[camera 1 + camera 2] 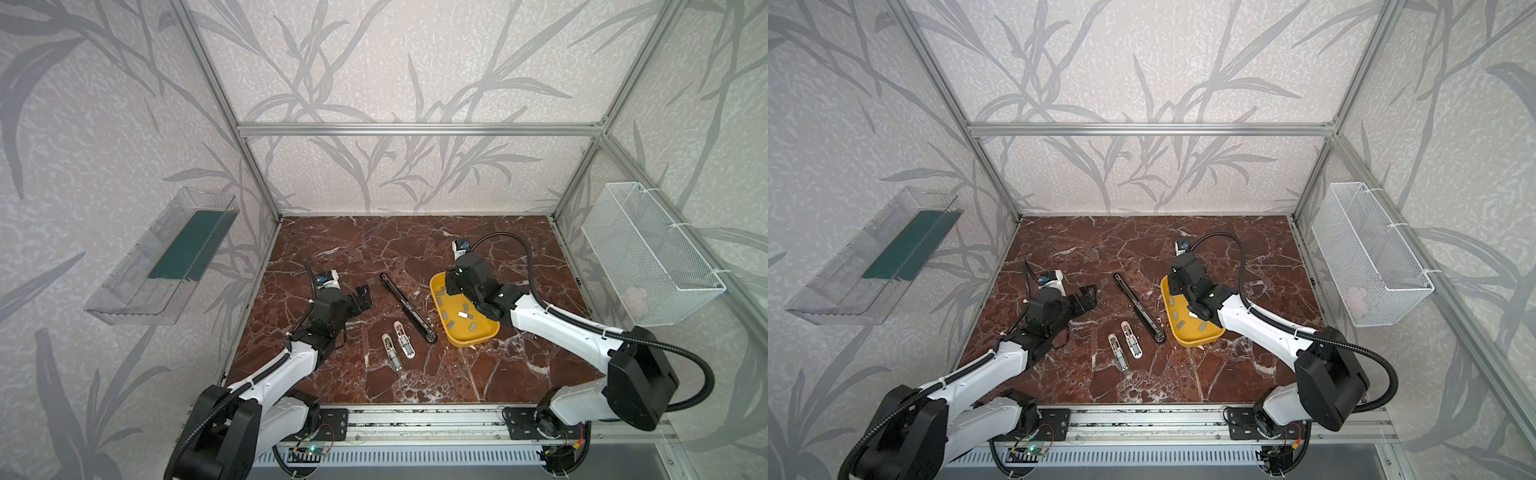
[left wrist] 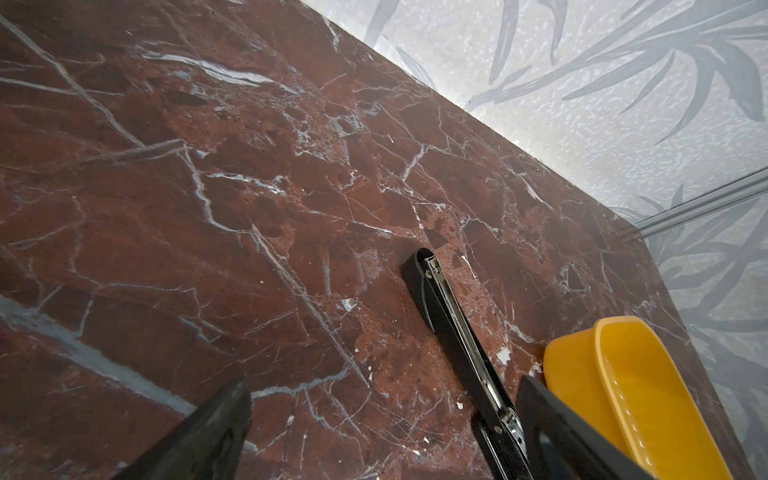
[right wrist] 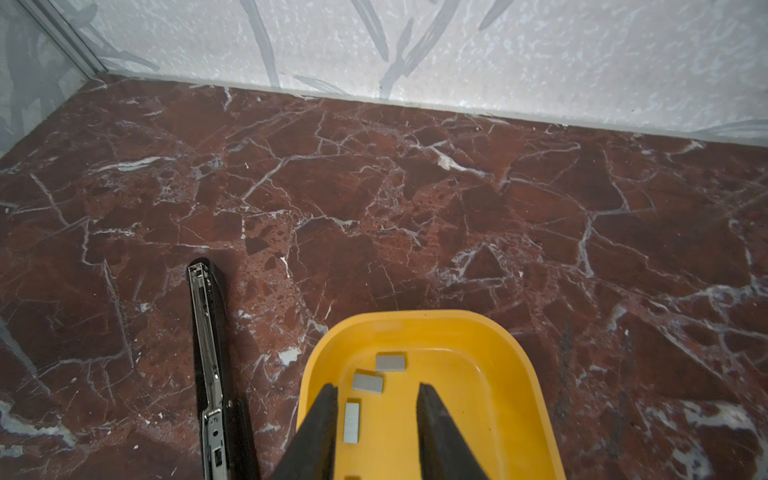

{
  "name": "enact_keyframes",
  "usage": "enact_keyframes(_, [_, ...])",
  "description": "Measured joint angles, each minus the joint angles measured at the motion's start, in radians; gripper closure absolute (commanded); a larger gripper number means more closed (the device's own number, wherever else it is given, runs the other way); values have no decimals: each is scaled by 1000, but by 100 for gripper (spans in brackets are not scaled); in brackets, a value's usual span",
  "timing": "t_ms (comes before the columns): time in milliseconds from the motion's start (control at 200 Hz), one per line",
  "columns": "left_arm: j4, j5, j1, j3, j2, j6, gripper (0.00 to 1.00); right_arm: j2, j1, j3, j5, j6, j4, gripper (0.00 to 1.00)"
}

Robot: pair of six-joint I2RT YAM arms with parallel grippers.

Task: Load the staples into the stapler
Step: 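Move the right gripper over the yellow tray of staple strips, then lower the right gripper into the tray and close on a grey strip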

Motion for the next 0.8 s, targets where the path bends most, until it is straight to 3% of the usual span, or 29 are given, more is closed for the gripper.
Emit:
enact_keyframes(45, [-12, -5, 0, 1, 0, 6, 1, 4, -7, 31, 0, 8, -55, 72])
enact_keyframes(170, [-37, -12, 0, 3, -8, 21, 1, 11, -22, 101, 8, 30, -162, 74])
enact_keyframes(395, [-50, -31, 0, 15, 1, 35, 1, 31, -31, -46, -21, 67, -158, 73])
enact_keyframes(801, [-64, -6, 0, 33, 37, 39, 1, 202, -35, 12, -64, 126, -231, 75])
